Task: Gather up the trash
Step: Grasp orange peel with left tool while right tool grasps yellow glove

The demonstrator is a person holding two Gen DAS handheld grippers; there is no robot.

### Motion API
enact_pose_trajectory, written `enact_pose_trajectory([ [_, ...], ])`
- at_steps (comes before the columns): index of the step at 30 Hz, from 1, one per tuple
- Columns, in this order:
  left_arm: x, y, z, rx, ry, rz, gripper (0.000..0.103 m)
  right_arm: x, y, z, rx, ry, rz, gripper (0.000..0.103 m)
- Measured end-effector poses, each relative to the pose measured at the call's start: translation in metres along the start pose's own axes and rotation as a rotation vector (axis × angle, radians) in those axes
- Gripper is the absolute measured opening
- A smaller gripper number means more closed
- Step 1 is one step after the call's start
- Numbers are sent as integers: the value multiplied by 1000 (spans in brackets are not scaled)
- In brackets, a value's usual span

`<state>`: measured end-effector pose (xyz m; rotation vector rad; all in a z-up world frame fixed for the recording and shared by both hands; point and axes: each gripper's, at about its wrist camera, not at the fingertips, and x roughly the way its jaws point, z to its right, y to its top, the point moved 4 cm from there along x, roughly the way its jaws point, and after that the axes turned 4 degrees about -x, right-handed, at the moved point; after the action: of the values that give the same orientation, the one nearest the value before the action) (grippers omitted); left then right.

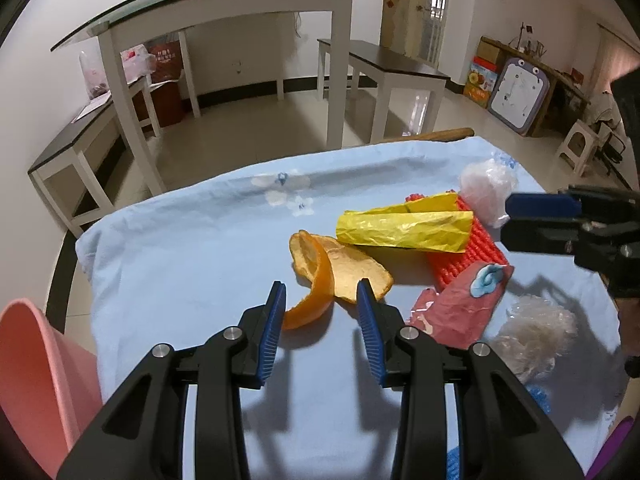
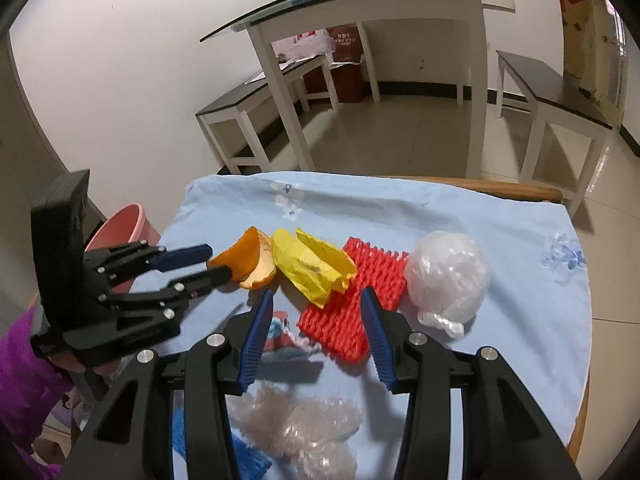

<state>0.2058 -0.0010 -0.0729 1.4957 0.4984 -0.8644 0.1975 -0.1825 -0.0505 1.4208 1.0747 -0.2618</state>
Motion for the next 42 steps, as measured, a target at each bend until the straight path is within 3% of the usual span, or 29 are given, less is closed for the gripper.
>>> enact_pose_trajectory([
  [1,2,0,0,2,-1,-2,21,2,2,0,-4,0,0,45],
  [4,4,0,1,-14,-27,0,6,9,9,1,-20,-4,-5,47],
  [19,-34,-6,-8,-126,-73,78,3,50,15,-4,-129,-11,-121,48],
  [20,-36,-7,-8,-133,-75,81,3,52,14,-6,-143,-15,-126,45],
  [22,-42,-8,-8,-147,-82,93,3,55,10,-9,-164,-16,-147,17],
  [24,-48,-10,-7,-158,-84,105,3,56,8,-10,-159,-13,-155,12],
  [34,-79,-22,-2,-242,-97,165,3,6,17,-24,-134,-2,-34,7],
  [42,-117,-36,-19,-305,-16,215,3,-18,21,-65,-111,76,31,7],
])
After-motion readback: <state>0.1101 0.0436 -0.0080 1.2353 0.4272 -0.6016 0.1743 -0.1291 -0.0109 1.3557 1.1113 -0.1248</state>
